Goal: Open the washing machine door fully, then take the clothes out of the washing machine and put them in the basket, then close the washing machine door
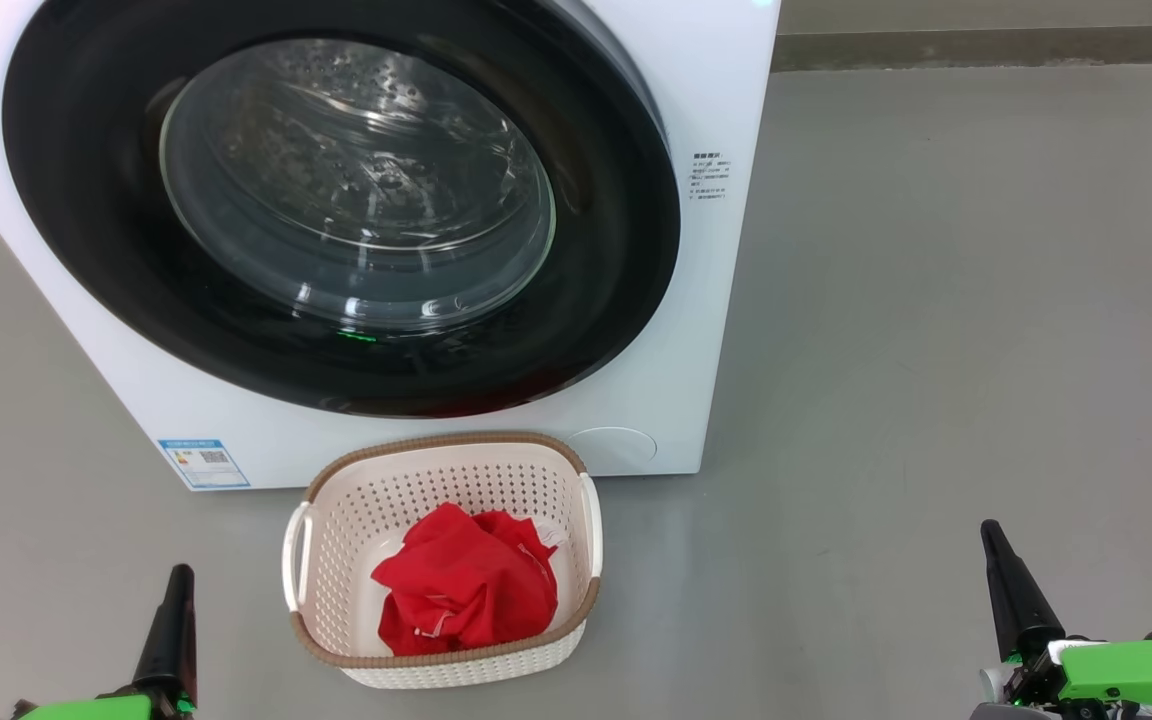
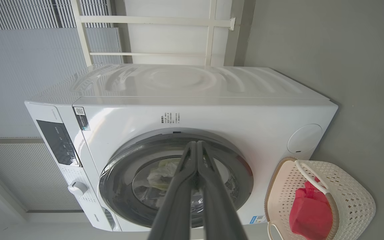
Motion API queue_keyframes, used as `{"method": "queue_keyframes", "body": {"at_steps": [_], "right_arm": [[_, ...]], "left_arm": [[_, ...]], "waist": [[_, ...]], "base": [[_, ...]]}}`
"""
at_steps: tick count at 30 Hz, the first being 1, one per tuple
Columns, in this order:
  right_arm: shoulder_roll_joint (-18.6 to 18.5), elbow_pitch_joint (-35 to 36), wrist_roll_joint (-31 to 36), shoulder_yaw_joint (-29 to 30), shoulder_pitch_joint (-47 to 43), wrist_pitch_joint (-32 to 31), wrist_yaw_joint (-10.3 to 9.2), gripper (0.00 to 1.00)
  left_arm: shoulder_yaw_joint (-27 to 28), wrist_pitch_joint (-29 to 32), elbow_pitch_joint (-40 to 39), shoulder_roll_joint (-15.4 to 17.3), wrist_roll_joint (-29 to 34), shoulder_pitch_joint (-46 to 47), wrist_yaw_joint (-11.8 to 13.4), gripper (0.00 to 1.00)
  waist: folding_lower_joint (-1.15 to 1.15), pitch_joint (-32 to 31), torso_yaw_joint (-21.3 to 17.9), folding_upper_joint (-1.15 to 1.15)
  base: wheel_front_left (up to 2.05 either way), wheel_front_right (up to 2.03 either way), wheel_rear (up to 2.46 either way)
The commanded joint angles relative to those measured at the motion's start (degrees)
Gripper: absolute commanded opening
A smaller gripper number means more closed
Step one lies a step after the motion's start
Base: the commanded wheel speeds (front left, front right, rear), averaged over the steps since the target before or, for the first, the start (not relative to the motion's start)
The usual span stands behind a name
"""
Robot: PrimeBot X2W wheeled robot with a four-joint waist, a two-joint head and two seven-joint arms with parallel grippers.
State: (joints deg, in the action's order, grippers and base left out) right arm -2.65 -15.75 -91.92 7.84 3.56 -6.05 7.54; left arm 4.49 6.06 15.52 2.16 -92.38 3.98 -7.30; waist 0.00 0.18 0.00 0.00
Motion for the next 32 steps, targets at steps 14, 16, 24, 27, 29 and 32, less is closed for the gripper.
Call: {"method": "queue_keyframes", "body": {"at_steps": [14, 16, 24, 27, 29, 32], "right_arm": [[-0.2, 1.7, -0.2, -1.3, 2.6, -0.4, -0.05, 0.00], [-0.2, 1.7, -0.3, -1.3, 2.6, -0.4, -0.05, 0.00], [-0.2, 1.7, -0.3, -1.3, 2.6, -0.4, -0.05, 0.00], [-0.2, 1.7, -0.3, -1.3, 2.6, -0.4, -0.05, 0.00], [-0.2, 1.7, -0.3, -1.3, 2.6, -0.4, -0.05, 0.00], [-0.2, 1.7, -0.3, -1.3, 2.6, -0.4, -0.05, 0.00]], "left_arm": [[2.0, 0.4, -1.5, 0.8, 0.2, 2.2, -0.2, 0.00], [2.0, 0.4, -1.5, 0.8, 0.2, 2.2, -0.2, 0.00], [2.0, 0.4, -1.5, 0.8, 0.2, 2.2, -0.2, 0.00], [2.0, 0.4, -1.5, 0.8, 0.2, 2.2, -0.2, 0.00], [2.0, 0.4, -1.5, 0.8, 0.2, 2.2, -0.2, 0.00], [2.0, 0.4, -1.5, 0.8, 0.2, 2.2, -0.2, 0.00]], "waist": [[0.00, 0.0, 0.0, 0.00], [0.00, 0.0, 0.0, 0.00], [0.00, 0.0, 0.0, 0.00], [0.00, 0.0, 0.0, 0.00], [0.00, 0.0, 0.0, 0.00], [0.00, 0.0, 0.0, 0.00]], "base": [[0.00, 0.00, 0.00], [0.00, 0.00, 0.00], [0.00, 0.00, 0.00], [0.00, 0.00, 0.00], [0.00, 0.00, 0.00], [0.00, 0.00, 0.00]]}}
